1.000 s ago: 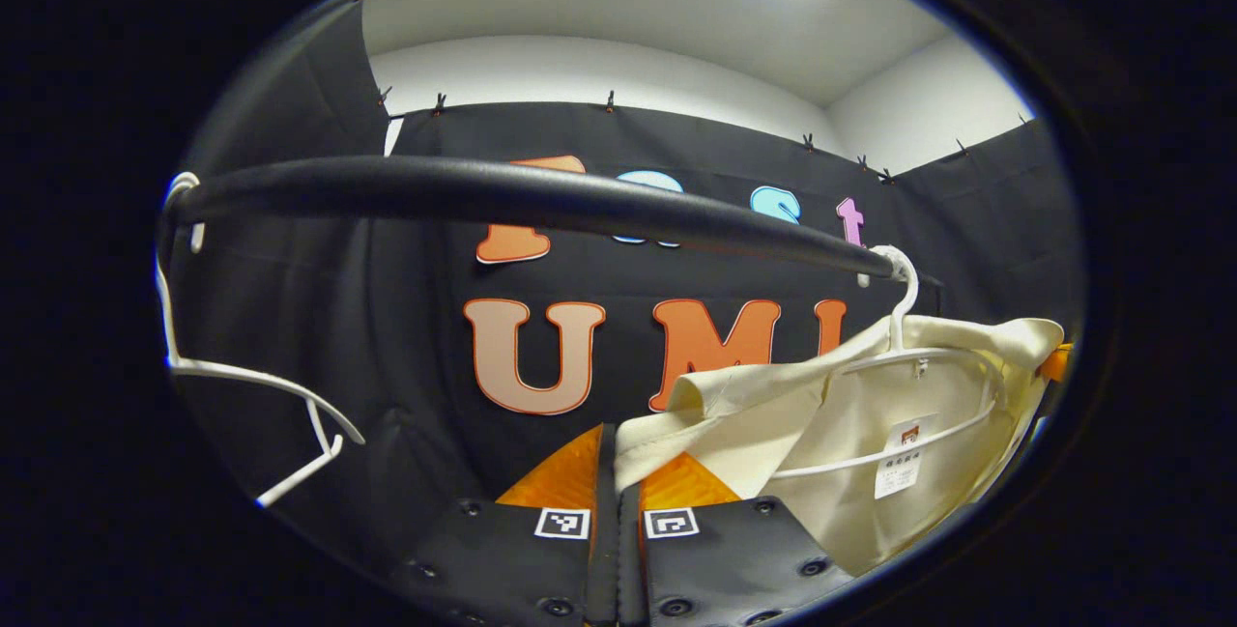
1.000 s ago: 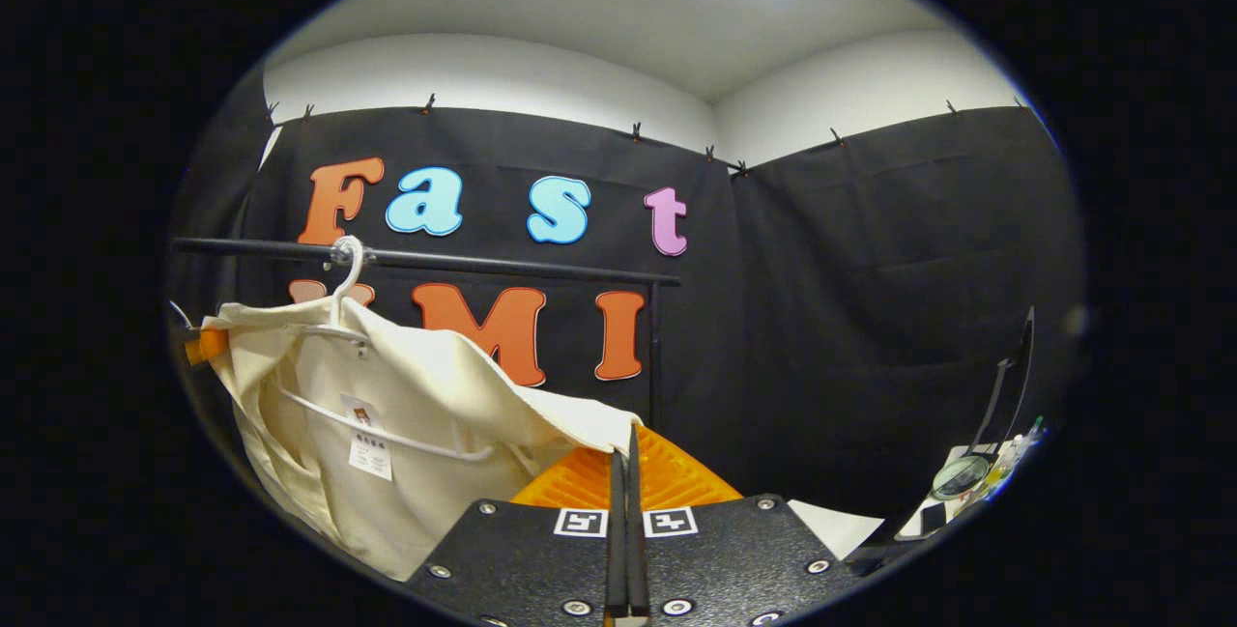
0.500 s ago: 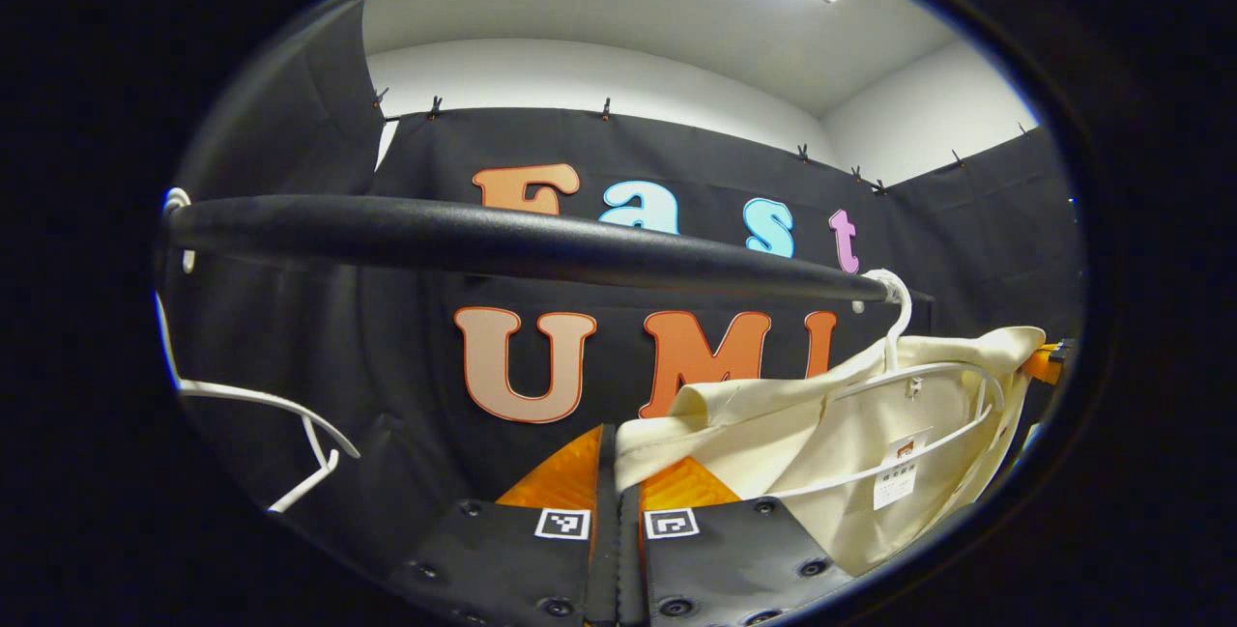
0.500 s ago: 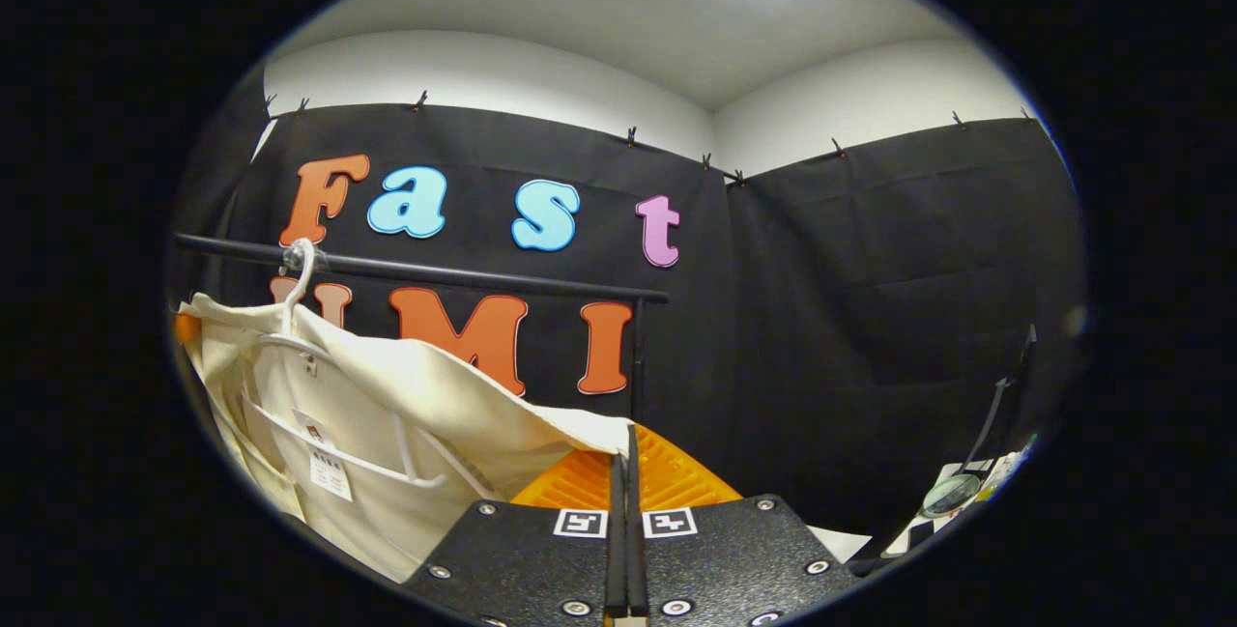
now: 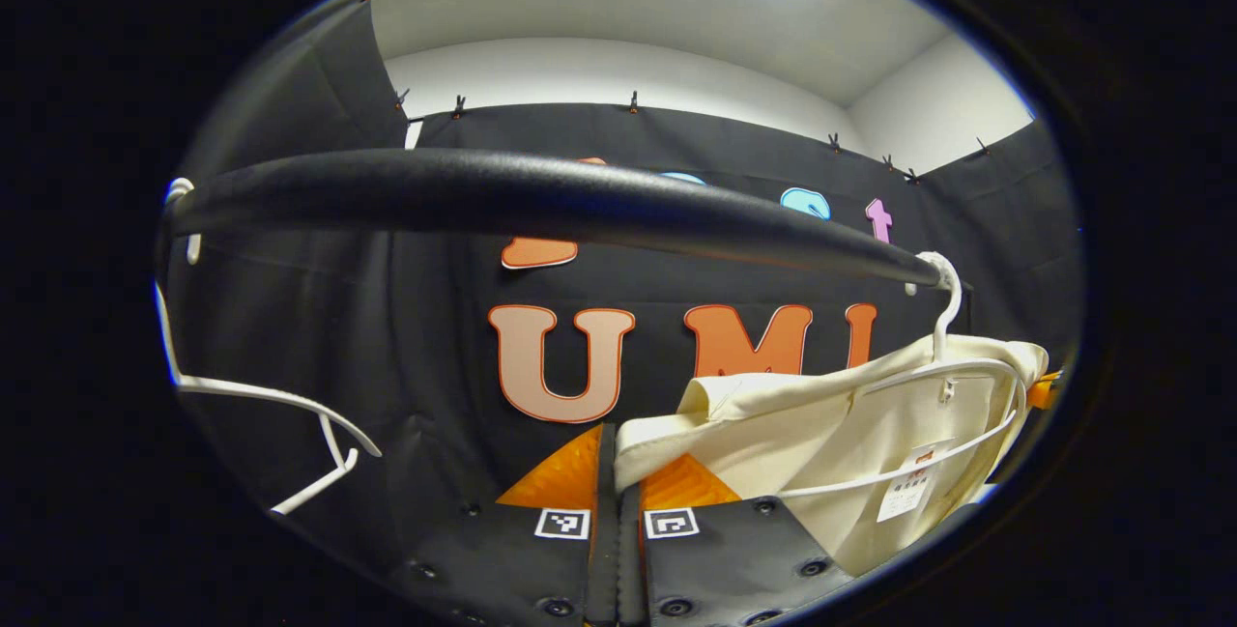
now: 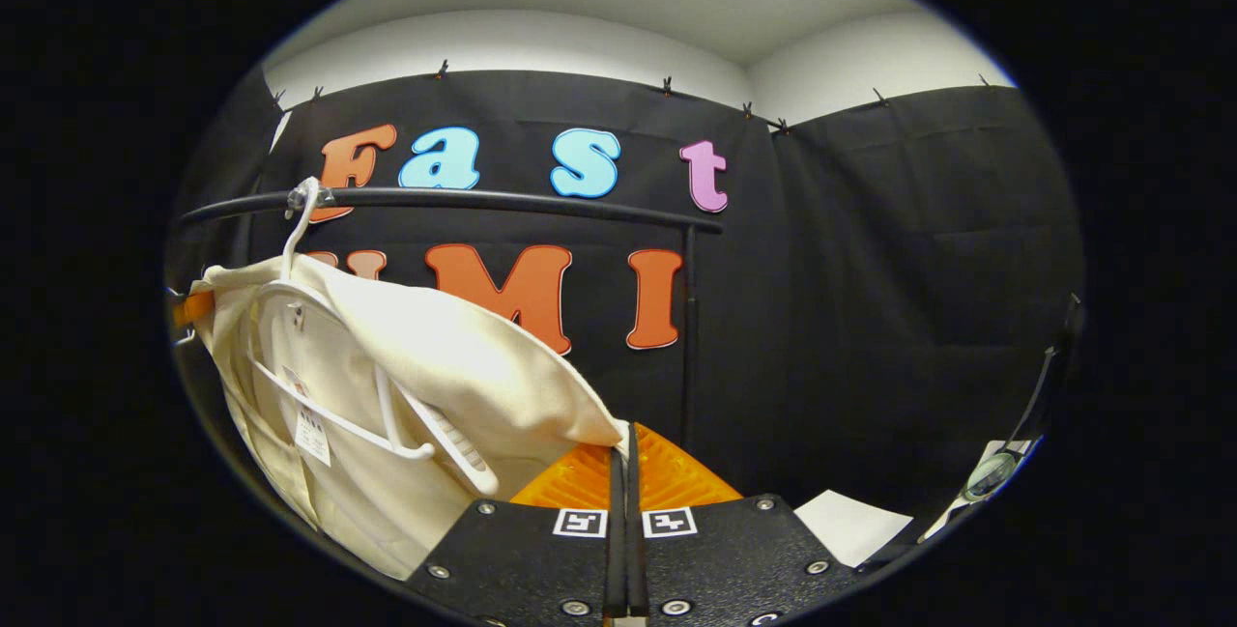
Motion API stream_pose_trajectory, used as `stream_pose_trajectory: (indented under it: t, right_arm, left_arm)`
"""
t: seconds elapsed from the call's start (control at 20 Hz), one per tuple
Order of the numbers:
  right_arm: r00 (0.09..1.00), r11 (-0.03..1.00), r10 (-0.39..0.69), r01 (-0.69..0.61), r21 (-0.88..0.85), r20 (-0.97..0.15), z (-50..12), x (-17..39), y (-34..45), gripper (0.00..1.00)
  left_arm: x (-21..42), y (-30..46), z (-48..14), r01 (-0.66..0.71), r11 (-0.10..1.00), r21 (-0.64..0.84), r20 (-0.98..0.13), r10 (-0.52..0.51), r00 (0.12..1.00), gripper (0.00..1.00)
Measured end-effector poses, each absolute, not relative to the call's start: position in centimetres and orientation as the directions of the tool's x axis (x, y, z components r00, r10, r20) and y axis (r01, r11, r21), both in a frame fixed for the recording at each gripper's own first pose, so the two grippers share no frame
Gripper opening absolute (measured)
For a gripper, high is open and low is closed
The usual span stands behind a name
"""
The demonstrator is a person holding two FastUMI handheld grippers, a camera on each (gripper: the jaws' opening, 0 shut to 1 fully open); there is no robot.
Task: Grasp the clothes on the hanger with both hands and then place them into the laundry hamper below.
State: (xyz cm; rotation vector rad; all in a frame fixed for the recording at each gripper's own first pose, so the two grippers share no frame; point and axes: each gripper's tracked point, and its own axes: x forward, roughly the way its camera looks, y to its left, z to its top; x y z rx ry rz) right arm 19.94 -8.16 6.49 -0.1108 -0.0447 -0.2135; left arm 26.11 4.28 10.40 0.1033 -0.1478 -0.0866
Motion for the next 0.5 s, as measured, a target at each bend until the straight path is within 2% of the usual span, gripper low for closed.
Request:
stream_pose_trajectory:
  t: [0.4, 0.5]
  right_arm:
    - [0.997, 0.993, -0.080, 0.080, -0.089, 0.007, 4.9, 24.6, -6.1, 0.00]
    - [0.998, 0.997, -0.057, 0.056, -0.056, -0.016, 3.9, 25.3, -6.1, 0.00]
  left_arm:
    - [27.8, 7.3, 9.6, -0.008, 0.995, 0.099, 0.126, -0.005, 0.992, 0.06]
    - [27.8, 7.4, 8.3, 0.008, 0.999, 0.054, 0.097, -0.014, 0.995, 0.06]
